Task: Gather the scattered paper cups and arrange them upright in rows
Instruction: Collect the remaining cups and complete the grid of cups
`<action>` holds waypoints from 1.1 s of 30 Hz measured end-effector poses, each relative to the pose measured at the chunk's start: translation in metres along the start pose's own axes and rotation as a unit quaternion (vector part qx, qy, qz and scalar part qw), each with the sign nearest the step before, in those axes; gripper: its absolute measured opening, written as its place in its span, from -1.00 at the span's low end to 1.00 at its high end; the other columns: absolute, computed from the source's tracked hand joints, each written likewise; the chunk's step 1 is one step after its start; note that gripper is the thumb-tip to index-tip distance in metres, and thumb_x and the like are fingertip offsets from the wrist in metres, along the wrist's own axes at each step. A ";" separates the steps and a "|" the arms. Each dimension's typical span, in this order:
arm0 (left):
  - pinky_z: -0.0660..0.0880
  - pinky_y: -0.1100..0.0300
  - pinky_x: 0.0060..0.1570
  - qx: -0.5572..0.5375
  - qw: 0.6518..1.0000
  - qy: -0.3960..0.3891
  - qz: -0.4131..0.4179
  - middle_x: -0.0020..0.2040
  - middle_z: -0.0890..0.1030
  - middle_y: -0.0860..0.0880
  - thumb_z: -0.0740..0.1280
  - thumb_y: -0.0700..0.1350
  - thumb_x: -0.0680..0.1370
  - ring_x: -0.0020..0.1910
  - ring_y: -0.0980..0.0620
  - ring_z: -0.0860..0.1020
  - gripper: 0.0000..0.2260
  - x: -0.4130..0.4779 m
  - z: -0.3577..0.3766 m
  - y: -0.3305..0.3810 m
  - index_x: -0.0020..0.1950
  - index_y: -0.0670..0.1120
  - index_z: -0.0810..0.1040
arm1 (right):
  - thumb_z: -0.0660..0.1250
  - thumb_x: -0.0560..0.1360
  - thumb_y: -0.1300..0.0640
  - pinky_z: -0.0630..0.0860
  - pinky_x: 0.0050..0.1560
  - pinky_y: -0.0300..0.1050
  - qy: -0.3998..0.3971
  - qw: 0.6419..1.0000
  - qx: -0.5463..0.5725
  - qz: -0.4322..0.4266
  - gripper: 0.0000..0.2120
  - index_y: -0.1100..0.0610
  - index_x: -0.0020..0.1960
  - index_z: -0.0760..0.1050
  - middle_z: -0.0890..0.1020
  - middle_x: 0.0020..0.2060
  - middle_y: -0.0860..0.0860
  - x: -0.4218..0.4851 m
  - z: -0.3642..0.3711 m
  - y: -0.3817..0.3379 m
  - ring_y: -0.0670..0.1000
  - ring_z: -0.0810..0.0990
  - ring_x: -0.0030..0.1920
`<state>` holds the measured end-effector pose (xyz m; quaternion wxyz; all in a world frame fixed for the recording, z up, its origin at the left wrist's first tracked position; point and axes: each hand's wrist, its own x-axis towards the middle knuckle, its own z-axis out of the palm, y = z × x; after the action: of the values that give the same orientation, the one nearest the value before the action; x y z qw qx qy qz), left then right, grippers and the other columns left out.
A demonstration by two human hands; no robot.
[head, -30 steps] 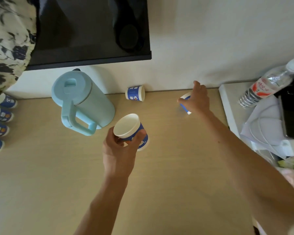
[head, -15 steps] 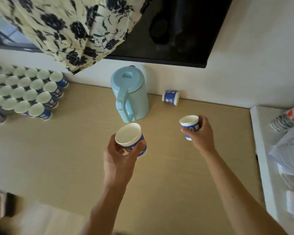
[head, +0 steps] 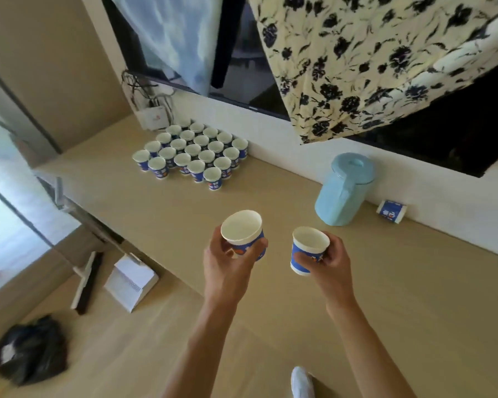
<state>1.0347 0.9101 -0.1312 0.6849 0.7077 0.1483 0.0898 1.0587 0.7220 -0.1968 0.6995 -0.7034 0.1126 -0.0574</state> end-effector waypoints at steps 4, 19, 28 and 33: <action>0.54 0.29 -0.11 -0.011 1.000 0.022 0.016 -0.04 0.71 0.13 0.57 0.00 0.26 -0.03 0.15 0.66 -0.58 0.010 -0.068 0.008 0.09 0.17 0.58 | 0.56 0.14 0.00 0.61 0.09 0.05 -0.021 1.000 0.009 -0.015 -0.32 0.10 0.23 0.51 0.66 0.11 0.06 -0.024 0.062 -0.018 0.12 0.66 0.12; 0.53 0.39 -0.13 0.006 0.998 0.068 0.010 -0.02 0.71 0.16 0.58 -0.03 0.29 -0.01 0.19 0.67 -0.57 0.103 -0.206 -0.023 0.12 0.16 0.58 | 0.55 0.18 0.16 0.60 -0.06 -0.23 -0.074 0.996 0.051 0.010 -0.38 0.10 0.23 0.51 0.67 0.12 0.03 0.003 0.248 0.009 -0.10 0.68 0.02; 0.57 0.29 -0.04 0.051 0.997 0.064 -0.015 -0.02 0.72 0.13 0.59 -0.06 0.26 0.01 0.15 0.67 -0.56 0.243 -0.250 -0.032 0.09 0.15 0.59 | 0.57 0.14 0.03 0.58 -0.07 -0.28 -0.072 0.995 0.070 0.025 -0.38 0.04 0.18 0.52 0.67 0.08 -0.04 0.093 0.369 0.028 -0.11 0.67 0.02; 0.55 0.34 -0.12 0.046 0.998 0.039 -0.032 -0.06 0.71 0.15 0.58 -0.10 0.27 -0.07 0.20 0.66 -0.56 0.301 -0.261 -0.045 0.10 0.11 0.59 | 0.61 0.22 0.09 0.61 -0.03 -0.23 -0.055 0.996 0.053 0.034 -0.44 -0.04 0.18 0.53 0.67 0.11 -0.05 0.126 0.407 0.039 -0.02 0.68 0.11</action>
<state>1.2277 1.2574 -0.1875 0.6477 0.7294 0.2014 0.0889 1.2741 1.0870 -0.2513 0.7423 -0.6634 0.0945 -0.0003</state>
